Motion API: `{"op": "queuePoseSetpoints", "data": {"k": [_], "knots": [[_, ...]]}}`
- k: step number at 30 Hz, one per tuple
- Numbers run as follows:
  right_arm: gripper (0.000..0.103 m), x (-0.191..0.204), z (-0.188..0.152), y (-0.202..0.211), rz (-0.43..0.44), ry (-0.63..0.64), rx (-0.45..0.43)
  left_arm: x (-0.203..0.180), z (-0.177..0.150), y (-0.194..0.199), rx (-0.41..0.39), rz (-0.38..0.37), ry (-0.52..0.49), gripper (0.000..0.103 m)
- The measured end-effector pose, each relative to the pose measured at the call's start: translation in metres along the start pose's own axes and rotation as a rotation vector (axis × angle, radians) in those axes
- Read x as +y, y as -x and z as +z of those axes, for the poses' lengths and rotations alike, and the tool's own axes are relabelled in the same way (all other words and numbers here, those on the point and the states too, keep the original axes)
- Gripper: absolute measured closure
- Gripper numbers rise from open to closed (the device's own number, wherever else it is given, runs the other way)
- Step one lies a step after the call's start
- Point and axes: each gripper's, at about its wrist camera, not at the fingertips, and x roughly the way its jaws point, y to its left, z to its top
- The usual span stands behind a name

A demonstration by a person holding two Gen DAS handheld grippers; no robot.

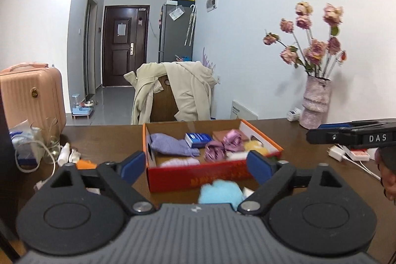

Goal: Organize soft objects
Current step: 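Withdraw both grippers from the box back toward the pile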

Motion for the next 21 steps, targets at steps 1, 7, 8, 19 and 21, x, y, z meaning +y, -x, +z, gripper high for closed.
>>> {"op": "queuePoseSetpoints", "data": {"k": [1, 7, 8, 19, 21], "knots": [[0.031, 0.003, -0.008, 0.004, 0.007, 0.013, 0.003, -0.007, -0.009, 0.008, 0.001, 0.002, -0.019, 0.007], [0.031, 0.015, -0.052, 0.026, 0.015, -0.026, 0.027, -0.043, -0.057, 0.039, 0.016, -0.008, -0.066, 0.006], [0.030, 0.016, -0.059, 0.029, 0.013, -0.035, 0.028, -0.047, -0.063, 0.042, 0.022, -0.008, -0.069, 0.006], [0.030, 0.024, -0.113, 0.050, -0.007, -0.033, 0.103, -0.044, -0.097, 0.051, 0.108, 0.045, -0.001, 0.006], [0.030, 0.025, -0.112, 0.050, -0.010, -0.027, 0.100, -0.043, -0.096, 0.049, 0.108, 0.048, 0.003, 0.006]]}}
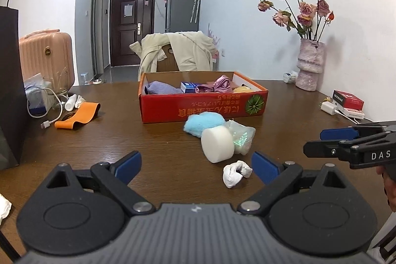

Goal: Organize soft objects
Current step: 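Withdraw both grippers from the box back toward the pile, then close both grippers on the light-blue fluffy plush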

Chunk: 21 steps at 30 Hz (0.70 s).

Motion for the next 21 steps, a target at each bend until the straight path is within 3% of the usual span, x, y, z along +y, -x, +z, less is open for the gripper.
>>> {"op": "queuePoseSetpoints", "data": {"k": [15, 19, 21], "knots": [[0.031, -0.040, 0.023, -0.058, -0.045, -0.089, 0.042, 0.005, 0.027, -0.077, 0.046, -0.061, 0.056, 0.007], [0.033, -0.053, 0.050, -0.091, 0.005, -0.102, 0.047, 0.019, 0.048, -0.127, 0.092, -0.085, 0.104, 0.020], [0.041, -0.061, 0.065, -0.115, 0.052, -0.120, 0.061, 0.034, 0.057, -0.159, 0.128, -0.118, 0.153, 0.024]]}}
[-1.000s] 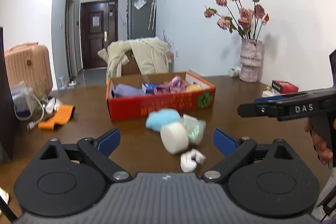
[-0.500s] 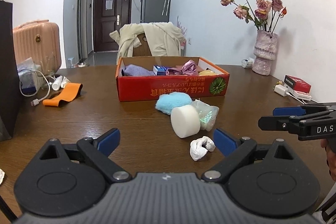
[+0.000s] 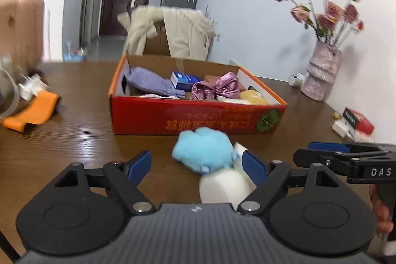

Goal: Organize soft objects
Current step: 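Close both grippers on the light-blue fluffy plush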

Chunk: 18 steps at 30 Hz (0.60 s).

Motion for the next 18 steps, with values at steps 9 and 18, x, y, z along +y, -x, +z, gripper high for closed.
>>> {"op": "queuePoseSetpoints", "data": {"k": [9, 18], "knots": [[0.062, -0.010, 0.029, -0.111, 0.078, -0.082, 0.190, 0.043, 0.015, -0.083, 0.130, -0.128, 0.123, 0.048], [0.067, -0.020, 0.022, -0.127, 0.133, -0.136, 0.197, 0.062, 0.006, -0.094, 0.138, -0.226, 0.220, 0.063]]}}
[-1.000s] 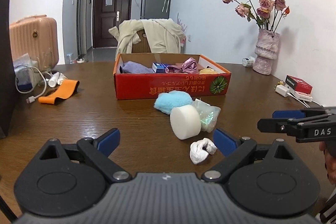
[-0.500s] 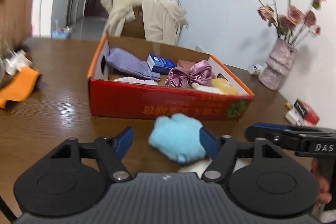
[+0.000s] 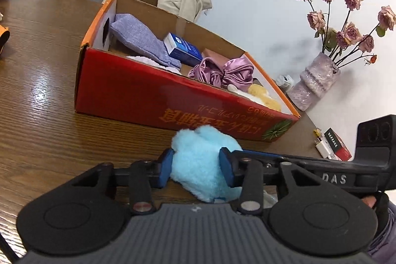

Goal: Organize soft objects
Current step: 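Close both grippers on the light-blue fluffy plush, then carry the light-blue plush into the box and open both grippers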

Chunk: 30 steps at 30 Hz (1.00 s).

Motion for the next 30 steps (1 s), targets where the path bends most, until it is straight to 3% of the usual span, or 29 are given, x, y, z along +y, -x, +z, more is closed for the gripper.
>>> {"op": "queuePoseSetpoints", "data": {"k": [3, 7, 11, 19, 26, 30], "knots": [[0.071, 0.007, 0.001, 0.006, -0.011, 0.010, -0.020, -0.007, 0.002, 0.009, -0.018, 0.006, -0.009, 0.066], [0.071, 0.031, 0.003, 0.036, 0.006, 0.052, -0.098, -0.032, 0.005, 0.042, -0.119, 0.015, -0.083, 0.066], [0.071, 0.055, -0.001, 0.076, 0.025, 0.088, -0.173, -0.054, 0.001, 0.081, -0.190, -0.014, -0.089, 0.067], [0.071, 0.087, -0.023, 0.120, 0.027, 0.125, -0.237, -0.082, -0.021, 0.126, -0.241, -0.031, -0.118, 0.067], [0.071, 0.100, -0.017, 0.128, 0.017, 0.150, -0.260, -0.089, -0.017, 0.137, -0.281, -0.032, -0.137, 0.067], [0.073, 0.104, 0.016, 0.115, 0.000, 0.181, -0.262, -0.091, 0.018, 0.126, -0.287, 0.012, -0.185, 0.067]]}}
